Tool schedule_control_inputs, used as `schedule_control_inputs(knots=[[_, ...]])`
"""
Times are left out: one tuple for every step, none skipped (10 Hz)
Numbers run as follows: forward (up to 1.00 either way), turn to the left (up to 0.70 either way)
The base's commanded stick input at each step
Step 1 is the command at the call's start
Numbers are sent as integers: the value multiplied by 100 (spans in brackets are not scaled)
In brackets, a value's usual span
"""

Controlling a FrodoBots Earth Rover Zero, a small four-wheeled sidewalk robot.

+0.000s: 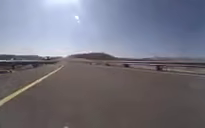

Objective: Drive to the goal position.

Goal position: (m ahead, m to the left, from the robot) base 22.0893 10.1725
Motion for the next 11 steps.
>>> schedule_control_inputs(knots=[[70,0],[70,0],[70,0],[70,0],[70,0],[70,0],[70,0],[70,0],[70,0],[70,0],[70,0]])
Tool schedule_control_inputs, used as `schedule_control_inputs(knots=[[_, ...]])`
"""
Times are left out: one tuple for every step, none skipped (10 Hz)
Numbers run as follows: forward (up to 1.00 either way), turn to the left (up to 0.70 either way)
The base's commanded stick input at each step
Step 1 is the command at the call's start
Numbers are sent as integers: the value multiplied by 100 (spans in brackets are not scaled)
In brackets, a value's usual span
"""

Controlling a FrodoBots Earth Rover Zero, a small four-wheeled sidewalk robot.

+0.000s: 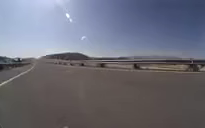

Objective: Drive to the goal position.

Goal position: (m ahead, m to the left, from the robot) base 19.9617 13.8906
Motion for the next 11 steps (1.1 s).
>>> schedule_control_inputs(knots=[[70,0],[70,0],[70,0],[70,0],[70,0],[70,0],[70,0],[70,27],[70,27],[70,27],[70,27]])
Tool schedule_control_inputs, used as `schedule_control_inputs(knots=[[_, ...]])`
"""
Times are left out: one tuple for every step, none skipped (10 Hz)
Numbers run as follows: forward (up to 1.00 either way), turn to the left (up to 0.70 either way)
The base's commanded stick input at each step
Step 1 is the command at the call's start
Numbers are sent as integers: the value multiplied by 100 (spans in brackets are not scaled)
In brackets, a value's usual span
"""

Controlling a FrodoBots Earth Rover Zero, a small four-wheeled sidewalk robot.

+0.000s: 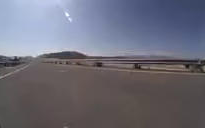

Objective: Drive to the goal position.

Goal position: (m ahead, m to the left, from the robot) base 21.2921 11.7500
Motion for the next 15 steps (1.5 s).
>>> schedule_control_inputs(knots=[[70,27],[70,27],[70,27],[70,27],[70,27],[70,27],[70,27],[70,27],[70,27],[70,27],[70,27],[70,27],[70,27],[70,27],[70,18]])
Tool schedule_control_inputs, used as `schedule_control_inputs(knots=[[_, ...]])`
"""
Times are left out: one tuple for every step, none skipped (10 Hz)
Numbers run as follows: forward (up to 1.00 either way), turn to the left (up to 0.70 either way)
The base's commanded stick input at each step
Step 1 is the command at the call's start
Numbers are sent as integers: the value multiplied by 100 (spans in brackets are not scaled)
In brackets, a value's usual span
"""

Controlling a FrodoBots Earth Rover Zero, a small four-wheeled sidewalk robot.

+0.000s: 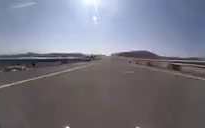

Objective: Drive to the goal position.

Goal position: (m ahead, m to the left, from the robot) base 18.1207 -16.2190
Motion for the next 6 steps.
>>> schedule_control_inputs(knots=[[70,7],[70,0],[70,0],[70,0],[70,0],[70,0]])
